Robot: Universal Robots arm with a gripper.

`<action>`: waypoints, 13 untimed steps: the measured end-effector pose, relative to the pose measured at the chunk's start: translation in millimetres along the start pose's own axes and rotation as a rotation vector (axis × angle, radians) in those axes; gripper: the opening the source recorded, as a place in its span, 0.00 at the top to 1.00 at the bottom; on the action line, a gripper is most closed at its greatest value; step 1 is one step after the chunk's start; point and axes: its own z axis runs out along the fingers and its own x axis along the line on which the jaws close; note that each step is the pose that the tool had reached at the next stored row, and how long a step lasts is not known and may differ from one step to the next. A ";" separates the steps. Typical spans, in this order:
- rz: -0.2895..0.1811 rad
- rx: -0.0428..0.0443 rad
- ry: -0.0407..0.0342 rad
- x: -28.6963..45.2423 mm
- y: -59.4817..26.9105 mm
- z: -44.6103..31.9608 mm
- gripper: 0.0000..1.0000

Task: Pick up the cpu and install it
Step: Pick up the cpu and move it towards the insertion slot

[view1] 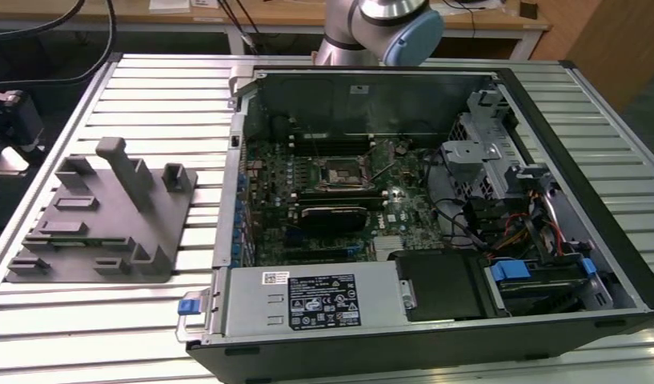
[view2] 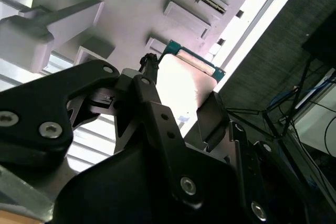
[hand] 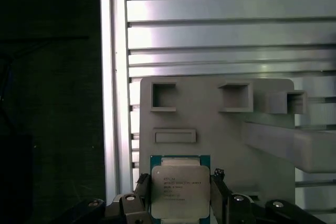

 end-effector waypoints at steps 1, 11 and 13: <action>0.000 0.0000 0.0000 -0.1 0.1 -2.5 0.46; 0.000 0.0000 0.0000 -0.6 1.1 -22.2 0.46; 0.000 0.0000 0.0000 -0.7 1.2 -25.3 0.46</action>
